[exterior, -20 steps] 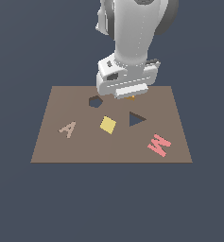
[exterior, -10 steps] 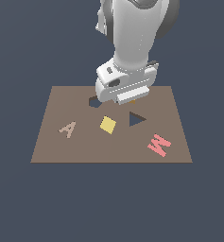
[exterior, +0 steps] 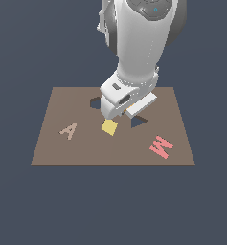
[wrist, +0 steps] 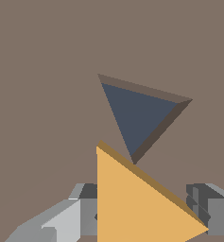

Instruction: Insert a designated object into the corresponding slot on a board.

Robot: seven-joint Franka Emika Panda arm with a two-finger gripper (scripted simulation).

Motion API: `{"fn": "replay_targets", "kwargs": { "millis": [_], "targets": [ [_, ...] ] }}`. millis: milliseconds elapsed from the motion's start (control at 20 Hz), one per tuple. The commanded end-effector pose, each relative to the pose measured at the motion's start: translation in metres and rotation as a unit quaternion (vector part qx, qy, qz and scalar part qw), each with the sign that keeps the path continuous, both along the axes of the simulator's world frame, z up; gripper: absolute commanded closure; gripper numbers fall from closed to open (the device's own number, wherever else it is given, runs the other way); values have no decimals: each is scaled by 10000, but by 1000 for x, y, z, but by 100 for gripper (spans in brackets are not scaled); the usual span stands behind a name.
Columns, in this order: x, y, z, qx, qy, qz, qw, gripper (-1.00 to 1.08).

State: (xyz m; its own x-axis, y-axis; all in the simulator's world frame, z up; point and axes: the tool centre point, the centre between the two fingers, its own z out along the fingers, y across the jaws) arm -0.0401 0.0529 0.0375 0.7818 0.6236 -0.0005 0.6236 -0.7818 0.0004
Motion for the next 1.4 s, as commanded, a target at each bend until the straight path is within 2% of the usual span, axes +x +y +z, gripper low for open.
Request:
{"fn": "replay_targets", "kwargs": {
  "millis": [0, 350, 650, 900, 1350],
  "targets": [
    [12, 4, 1, 0, -1, 415, 9991, 108],
    [36, 16, 2, 0, 1, 1306, 9914, 108],
    [47, 25, 3, 0, 3, 1774, 9841, 108],
    [51, 29, 3, 0, 4, 1939, 9810, 108],
    [50, 29, 1, 1, 6, 1917, 9815, 108]
  ]
}}
